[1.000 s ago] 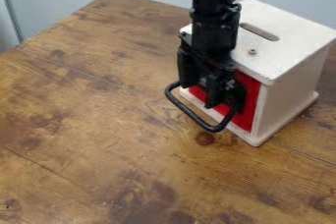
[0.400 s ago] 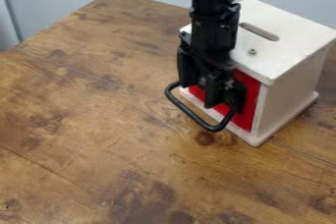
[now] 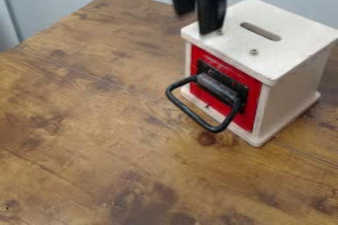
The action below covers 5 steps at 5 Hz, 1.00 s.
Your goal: Close the drawer
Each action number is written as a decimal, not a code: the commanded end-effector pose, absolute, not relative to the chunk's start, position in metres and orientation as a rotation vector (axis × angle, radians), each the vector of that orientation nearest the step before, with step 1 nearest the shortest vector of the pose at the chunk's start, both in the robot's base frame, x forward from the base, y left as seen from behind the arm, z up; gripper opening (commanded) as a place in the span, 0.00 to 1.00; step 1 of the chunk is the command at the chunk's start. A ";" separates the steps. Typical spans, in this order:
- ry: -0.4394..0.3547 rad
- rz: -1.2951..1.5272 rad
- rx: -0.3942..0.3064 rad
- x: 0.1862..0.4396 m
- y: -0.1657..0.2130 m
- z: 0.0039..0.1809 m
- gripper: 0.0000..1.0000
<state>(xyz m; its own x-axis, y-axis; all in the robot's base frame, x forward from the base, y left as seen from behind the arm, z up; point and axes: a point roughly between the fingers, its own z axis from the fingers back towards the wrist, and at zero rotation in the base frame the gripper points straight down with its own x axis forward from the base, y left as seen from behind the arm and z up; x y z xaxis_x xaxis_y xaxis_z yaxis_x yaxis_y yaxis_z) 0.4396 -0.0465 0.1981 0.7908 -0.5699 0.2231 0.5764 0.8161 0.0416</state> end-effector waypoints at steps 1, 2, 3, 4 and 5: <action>-0.177 -0.695 -0.107 0.437 -0.052 0.195 1.00; -0.131 -0.772 -0.031 0.427 -0.081 0.189 1.00; -0.160 -0.829 0.016 0.419 -0.105 0.189 1.00; -0.215 -0.825 0.025 0.410 -0.095 0.199 1.00; -0.231 -0.805 -0.030 0.410 -0.078 0.204 1.00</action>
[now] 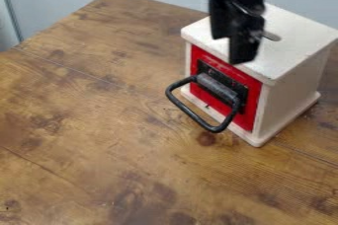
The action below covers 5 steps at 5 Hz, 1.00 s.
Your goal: Close the drawer
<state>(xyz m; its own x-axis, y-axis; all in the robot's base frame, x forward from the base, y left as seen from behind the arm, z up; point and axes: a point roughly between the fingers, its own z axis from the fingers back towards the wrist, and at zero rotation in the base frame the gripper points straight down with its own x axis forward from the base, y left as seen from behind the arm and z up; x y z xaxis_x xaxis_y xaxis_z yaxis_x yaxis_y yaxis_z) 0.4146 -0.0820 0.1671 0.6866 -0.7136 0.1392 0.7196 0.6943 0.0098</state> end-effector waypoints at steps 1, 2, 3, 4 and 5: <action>-0.198 -0.791 -0.054 0.414 -0.048 0.208 1.00; -0.155 -0.902 -0.057 0.419 -0.061 0.201 1.00; -0.137 -1.010 -0.025 0.425 -0.087 0.194 1.00; -0.150 -0.924 0.020 0.418 -0.106 0.196 1.00; -0.213 -0.887 0.044 0.416 -0.099 0.216 1.00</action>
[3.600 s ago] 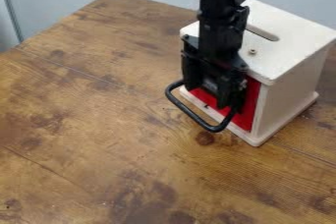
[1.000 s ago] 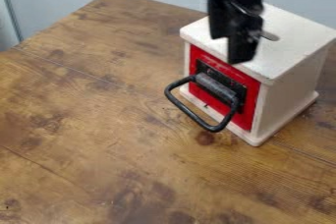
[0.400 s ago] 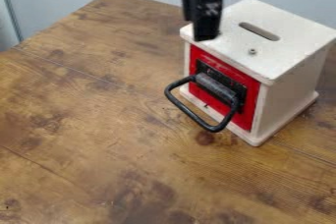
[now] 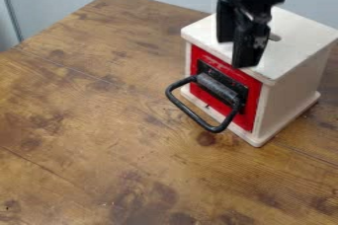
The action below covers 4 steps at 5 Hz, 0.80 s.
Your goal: Close the drawer
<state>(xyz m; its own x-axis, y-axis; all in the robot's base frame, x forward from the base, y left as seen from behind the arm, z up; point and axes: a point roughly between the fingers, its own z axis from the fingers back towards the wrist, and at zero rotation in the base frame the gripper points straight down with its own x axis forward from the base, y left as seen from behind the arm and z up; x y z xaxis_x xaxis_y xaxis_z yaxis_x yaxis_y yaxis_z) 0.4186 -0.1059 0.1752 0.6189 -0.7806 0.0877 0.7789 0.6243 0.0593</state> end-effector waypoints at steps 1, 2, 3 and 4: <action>-0.250 -0.838 0.000 0.416 -0.085 0.214 1.00; -0.244 -0.807 -0.030 0.418 -0.072 0.223 1.00; -0.212 -0.797 -0.039 0.420 -0.069 0.218 1.00; -0.181 -0.777 -0.044 0.420 -0.066 0.205 1.00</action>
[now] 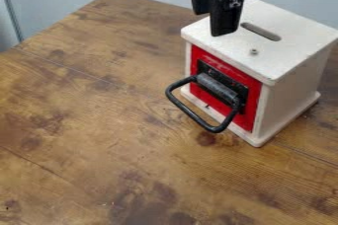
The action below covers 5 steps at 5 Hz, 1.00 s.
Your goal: Close the drawer
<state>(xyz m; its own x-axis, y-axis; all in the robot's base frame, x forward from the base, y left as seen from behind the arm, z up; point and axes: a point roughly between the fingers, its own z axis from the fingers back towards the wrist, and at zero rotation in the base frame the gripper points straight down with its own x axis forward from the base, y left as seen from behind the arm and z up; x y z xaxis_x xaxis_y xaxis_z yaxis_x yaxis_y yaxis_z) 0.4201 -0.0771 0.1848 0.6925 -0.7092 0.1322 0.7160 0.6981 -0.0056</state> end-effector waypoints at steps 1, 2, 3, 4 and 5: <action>-0.149 -0.727 -0.047 0.420 -0.062 0.194 1.00; -0.131 -0.687 -0.027 0.419 -0.059 0.191 1.00; -0.136 -0.699 -0.019 0.419 -0.063 0.190 1.00; -0.149 -0.712 -0.009 0.418 -0.068 0.193 1.00; -0.164 -0.658 -0.002 0.421 -0.067 0.197 1.00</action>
